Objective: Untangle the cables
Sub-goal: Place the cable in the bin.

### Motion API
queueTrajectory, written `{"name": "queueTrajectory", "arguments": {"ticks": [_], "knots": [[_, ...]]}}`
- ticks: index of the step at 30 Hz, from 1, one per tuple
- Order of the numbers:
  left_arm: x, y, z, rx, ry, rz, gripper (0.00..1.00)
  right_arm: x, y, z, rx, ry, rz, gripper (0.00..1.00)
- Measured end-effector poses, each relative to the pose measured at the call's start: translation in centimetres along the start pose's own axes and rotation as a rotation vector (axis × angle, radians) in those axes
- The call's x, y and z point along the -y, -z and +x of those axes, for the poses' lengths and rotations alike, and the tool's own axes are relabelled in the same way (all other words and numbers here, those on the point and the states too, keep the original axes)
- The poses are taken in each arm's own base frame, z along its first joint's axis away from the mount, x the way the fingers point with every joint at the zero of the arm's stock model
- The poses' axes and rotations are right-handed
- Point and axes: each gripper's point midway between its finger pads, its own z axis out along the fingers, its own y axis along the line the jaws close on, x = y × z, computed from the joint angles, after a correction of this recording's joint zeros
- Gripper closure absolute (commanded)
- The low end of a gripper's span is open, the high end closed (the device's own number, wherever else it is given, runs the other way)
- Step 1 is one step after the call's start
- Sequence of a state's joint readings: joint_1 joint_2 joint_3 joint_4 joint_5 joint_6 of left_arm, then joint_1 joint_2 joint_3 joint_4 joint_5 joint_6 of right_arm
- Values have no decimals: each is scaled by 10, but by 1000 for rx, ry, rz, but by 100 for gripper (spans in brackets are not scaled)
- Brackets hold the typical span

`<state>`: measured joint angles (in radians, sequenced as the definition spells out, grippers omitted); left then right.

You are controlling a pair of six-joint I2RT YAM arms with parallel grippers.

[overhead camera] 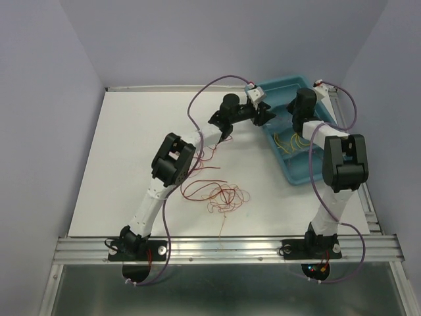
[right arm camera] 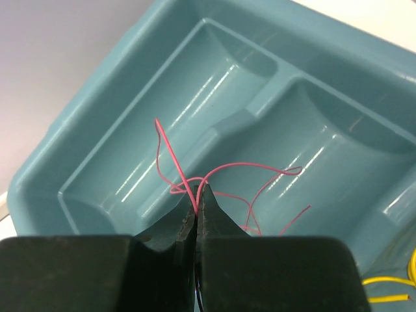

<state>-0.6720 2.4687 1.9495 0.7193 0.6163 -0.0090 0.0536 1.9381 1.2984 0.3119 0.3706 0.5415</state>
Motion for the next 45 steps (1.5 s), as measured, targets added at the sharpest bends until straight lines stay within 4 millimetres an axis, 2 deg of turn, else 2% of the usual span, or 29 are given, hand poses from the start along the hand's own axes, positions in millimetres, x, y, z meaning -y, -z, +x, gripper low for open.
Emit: {"name": "queueTrajectory", "arguments": {"ticks": [6, 11, 12, 14, 16, 18, 20, 23, 24, 26, 27, 28, 31, 37, 43, 45], "knots": [[7, 14, -28, 4, -24, 3, 43, 8, -4, 17, -39, -4, 27, 99], [16, 30, -62, 11, -69, -8, 44, 13, -7, 34, -86, 22, 31, 100], [16, 34, -67, 9, -83, -15, 44, 12, -7, 39, -102, 39, 34, 94], [16, 41, -80, 6, -105, -34, 44, 11, -9, 42, -117, 57, 39, 77], [15, 47, -88, -1, -118, -46, 44, 8, -9, 43, -121, 78, 41, 70], [13, 54, -95, -11, -125, -63, 44, 5, -8, 41, -120, 87, 49, 68], [9, 61, -97, -40, -122, -86, 44, 7, -5, 38, -137, 105, 86, 67], [3, 72, -95, -97, -115, -126, 45, -3, -4, 16, -131, 116, 129, 60], [1, 79, -94, -123, -120, -144, 45, -8, -4, 2, -114, 114, 142, 46], [0, 95, -87, -175, -120, -178, 44, -16, -2, -16, -83, 101, 152, 29], [1, 104, -83, -201, -121, -193, 41, -19, -1, -23, -69, 91, 158, 27], [2, 112, -84, -217, -123, -203, 40, -18, 2, -28, -61, 86, 169, 27], [10, 138, -82, -277, -135, -237, 39, -11, 8, -25, -86, 95, 197, 25], [23, 168, -90, -319, -160, -259, 39, -4, 17, -15, -144, 98, 223, 27], [37, 208, -69, -372, -138, -279, 38, -11, 27, -30, -129, 103, 197, 29], [38, 218, -62, -385, -129, -288, 38, -12, 27, -29, -139, 118, 184, 36]]}}
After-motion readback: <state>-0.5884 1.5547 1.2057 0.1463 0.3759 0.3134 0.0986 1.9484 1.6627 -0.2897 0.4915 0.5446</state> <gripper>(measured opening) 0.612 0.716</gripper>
